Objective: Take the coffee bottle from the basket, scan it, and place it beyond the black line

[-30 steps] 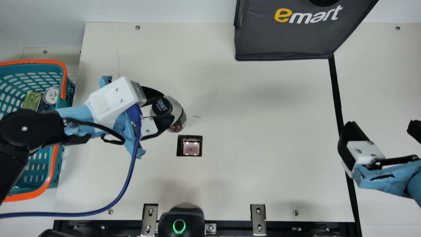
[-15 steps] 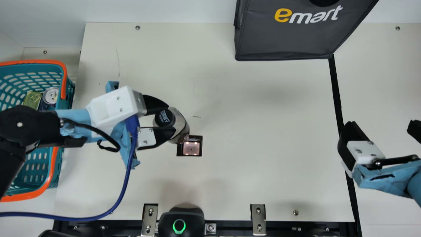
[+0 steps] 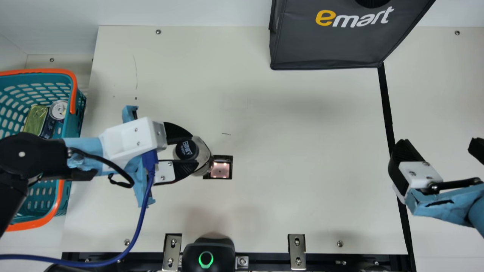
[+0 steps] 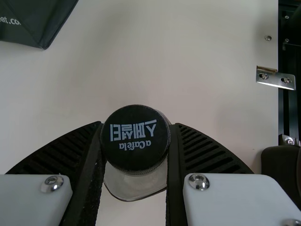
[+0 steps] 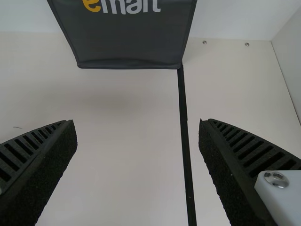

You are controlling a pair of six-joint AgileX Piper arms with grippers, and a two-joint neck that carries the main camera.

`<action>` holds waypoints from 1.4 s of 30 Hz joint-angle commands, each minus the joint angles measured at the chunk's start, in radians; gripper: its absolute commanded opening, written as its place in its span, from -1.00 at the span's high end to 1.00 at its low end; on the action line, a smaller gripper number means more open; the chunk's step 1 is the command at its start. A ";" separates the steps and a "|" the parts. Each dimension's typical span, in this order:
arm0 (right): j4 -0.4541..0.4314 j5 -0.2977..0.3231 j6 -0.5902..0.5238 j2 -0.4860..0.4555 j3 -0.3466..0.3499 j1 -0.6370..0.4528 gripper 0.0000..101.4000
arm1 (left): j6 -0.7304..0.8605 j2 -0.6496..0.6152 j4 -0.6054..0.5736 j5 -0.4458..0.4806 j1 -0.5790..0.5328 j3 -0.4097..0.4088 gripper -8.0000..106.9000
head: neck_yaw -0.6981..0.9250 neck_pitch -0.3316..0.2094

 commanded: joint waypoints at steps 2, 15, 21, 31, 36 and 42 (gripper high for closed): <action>0.000 0.000 0.000 0.000 0.000 0.000 -0.79 | 0.009 -0.008 0.005 0.012 0.014 0.011 0.68 | 0.000 -0.027; 0.000 0.000 0.000 0.000 0.000 0.000 -0.79 | 0.014 -0.057 0.008 0.076 0.062 0.046 0.68 | 0.000 -0.027; 0.000 0.000 0.000 0.000 0.000 0.000 -0.79 | 0.002 -0.076 0.000 0.094 0.054 0.054 0.68 | 0.000 -0.027; 0.000 0.000 0.000 0.000 0.000 0.000 -0.79 | -0.009 -0.080 -0.020 0.085 0.007 0.056 0.68 | 0.000 -0.027; 0.000 0.000 0.000 0.000 0.000 0.000 -0.79 | -0.006 -0.065 -0.032 0.069 -0.026 0.051 0.68 | 0.000 -0.027; 0.000 0.000 0.000 0.000 0.000 0.000 -0.79 | 0.002 -0.050 -0.039 0.064 -0.054 0.043 0.68 | 0.000 -0.027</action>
